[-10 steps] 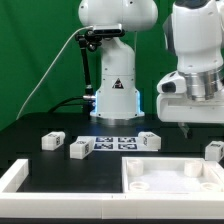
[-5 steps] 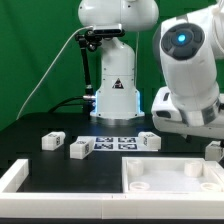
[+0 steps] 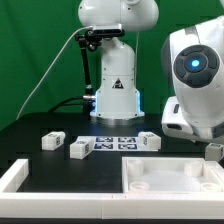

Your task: Assemble one leg

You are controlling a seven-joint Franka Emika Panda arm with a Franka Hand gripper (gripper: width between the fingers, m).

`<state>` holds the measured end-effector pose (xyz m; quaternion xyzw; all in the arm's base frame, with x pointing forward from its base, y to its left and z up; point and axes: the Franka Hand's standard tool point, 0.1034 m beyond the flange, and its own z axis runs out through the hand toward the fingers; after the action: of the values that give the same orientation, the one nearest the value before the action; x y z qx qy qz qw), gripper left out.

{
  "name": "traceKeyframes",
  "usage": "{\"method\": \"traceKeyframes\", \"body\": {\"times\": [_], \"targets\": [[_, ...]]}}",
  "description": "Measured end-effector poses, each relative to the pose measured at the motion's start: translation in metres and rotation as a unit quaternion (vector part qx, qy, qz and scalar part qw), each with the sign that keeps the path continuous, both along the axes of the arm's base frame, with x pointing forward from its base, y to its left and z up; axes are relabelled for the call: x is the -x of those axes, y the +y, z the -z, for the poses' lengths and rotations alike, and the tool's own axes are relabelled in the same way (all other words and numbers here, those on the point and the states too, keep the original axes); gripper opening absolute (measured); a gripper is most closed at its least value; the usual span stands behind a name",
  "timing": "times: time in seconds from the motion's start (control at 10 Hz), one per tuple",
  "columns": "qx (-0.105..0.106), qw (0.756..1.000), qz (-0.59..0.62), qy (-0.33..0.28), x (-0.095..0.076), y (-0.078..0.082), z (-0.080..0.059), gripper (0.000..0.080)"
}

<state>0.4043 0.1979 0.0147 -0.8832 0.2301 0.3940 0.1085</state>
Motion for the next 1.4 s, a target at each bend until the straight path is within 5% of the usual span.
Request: {"method": "traceKeyframes", "body": {"times": [0.4, 0.6, 0.7, 0.8, 1.4], "targets": [[0.005, 1.000, -0.009, 0.004, 0.015, 0.016, 0.006, 0.0648], [0.005, 1.000, -0.009, 0.004, 0.016, 0.016, 0.007, 0.0400], [0.005, 1.000, -0.009, 0.004, 0.016, 0.016, 0.007, 0.0400], [0.005, 1.000, -0.008, 0.004, 0.015, 0.016, 0.007, 0.0287], [-0.006, 1.000, -0.017, 0.002, 0.014, 0.009, 0.003, 0.0287]]}}
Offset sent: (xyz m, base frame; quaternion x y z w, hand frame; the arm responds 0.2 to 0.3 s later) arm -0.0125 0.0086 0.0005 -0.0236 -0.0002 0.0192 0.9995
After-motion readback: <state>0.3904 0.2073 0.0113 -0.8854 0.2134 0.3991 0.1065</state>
